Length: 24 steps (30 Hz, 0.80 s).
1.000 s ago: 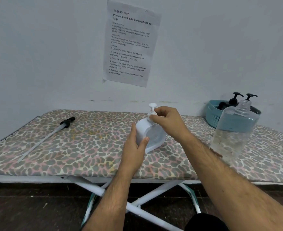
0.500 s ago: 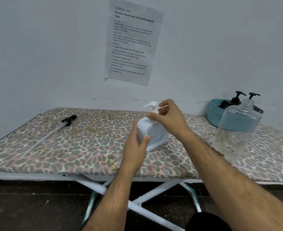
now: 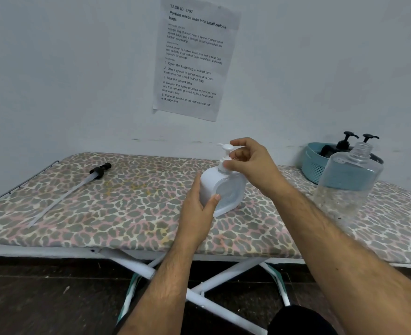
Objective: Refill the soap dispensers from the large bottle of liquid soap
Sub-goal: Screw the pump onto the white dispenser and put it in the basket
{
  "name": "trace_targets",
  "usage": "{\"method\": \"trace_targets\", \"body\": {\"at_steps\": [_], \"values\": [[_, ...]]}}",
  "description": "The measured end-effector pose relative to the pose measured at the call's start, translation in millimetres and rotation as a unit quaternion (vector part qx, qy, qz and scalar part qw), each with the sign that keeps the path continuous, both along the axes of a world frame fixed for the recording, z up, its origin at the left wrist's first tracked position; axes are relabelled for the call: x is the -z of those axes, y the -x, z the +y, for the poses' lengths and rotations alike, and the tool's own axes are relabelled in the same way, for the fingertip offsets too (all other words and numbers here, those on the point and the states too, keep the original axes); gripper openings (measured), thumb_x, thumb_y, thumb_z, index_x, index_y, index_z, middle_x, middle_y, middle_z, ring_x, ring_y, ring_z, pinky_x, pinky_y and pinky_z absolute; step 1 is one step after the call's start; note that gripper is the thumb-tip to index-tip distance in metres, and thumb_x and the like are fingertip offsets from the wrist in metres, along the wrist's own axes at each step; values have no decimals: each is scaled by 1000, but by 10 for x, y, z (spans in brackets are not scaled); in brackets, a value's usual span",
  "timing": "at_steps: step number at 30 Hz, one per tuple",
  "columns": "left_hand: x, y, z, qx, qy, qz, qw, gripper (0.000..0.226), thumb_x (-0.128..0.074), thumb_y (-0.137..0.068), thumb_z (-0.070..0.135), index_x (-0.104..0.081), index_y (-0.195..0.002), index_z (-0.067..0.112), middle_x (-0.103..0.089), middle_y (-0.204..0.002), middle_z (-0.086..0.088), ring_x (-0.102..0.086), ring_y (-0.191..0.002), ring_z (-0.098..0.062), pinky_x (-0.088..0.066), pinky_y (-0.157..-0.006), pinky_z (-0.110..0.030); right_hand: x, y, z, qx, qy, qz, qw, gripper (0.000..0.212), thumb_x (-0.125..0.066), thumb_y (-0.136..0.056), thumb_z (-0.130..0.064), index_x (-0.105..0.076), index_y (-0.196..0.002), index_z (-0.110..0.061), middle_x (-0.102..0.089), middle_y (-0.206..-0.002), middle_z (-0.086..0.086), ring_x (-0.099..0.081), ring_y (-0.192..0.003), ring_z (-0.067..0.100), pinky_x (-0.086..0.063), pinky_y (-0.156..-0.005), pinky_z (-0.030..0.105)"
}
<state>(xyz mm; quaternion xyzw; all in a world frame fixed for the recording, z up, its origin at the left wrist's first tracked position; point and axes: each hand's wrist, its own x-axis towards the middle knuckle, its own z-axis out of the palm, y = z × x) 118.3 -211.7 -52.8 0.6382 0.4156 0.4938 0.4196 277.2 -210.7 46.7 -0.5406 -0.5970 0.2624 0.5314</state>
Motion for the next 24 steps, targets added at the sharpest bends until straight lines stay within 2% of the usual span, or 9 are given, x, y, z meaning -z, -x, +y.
{"method": "trace_targets", "body": {"at_steps": [4, 8, 11, 13, 19, 22, 24], "values": [[10, -1, 9, 3, -4, -5, 1000, 65, -63, -94, 32, -30, -150, 40, -48, -143, 15, -50, -129, -6, -48, -106, -43, 23, 29, 41, 14, 6, -15, 1000, 47, -84, -76, -14, -61, -117, -17, -61, -87, 4, -59, -78, 13, -50, -76, 29], [5, -8, 8, 6, -4, -6, 1000, 64, -63, -94, 32, -31, -149, 43, -49, -142, 17, -50, -128, -6, -47, -106, -43, 24, 53, 14, 25, 11, -21, 999, 49, -81, -80, -30, -58, -123, -22, -63, -91, 2, -58, -79, 10, -44, -72, 24], [16, -4, 19, 5, -3, -2, 1000, 67, -63, -92, 38, -29, -150, 42, -47, -145, 16, -48, -131, -8, -46, -107, -45, 6, 29, 6, 8, 26, 12, 1000, 52, -67, -89, -11, -50, -138, -21, -69, -105, 0, -63, -101, 10, -42, -85, 26], [29, 4, 32, 0, -3, 2, 1000, 67, -63, -93, 36, -29, -150, 40, -47, -146, 15, -48, -131, -8, -45, -107, -45, 12, 14, 9, -6, 34, 4, 999, 59, -62, -88, -4, -45, -142, -23, -74, -105, 0, -63, -110, 10, -45, -91, 29], [27, -6, 37, 0, -4, 5, 1000, 66, -63, -94, 34, -29, -151, 40, -47, -145, 14, -49, -130, -9, -47, -106, -45, 49, 3, 9, 6, 15, -2, 1000, 65, -78, -82, -13, -47, -139, -21, -69, -104, 14, -66, -94, 15, -47, -81, 23], [28, -5, 40, 1, -5, 4, 1000, 66, -63, -93, 36, -30, -150, 41, -48, -144, 14, -50, -129, -9, -47, -105, -45, 66, 18, 12, 10, 10, -3, 1000, 63, -78, -83, -19, -47, -138, -21, -66, -94, 8, -64, -90, 14, -46, -81, 23], [27, -4, 38, 1, -4, 3, 1000, 65, -63, -93, 35, -31, -149, 41, -48, -144, 15, -50, -130, -9, -47, -105, -45, 57, 21, 2, 14, 10, -2, 1000, 58, -73, -87, -17, -47, -139, -20, -65, -91, 1, -63, -91, 12, -43, -82, 23]]}}
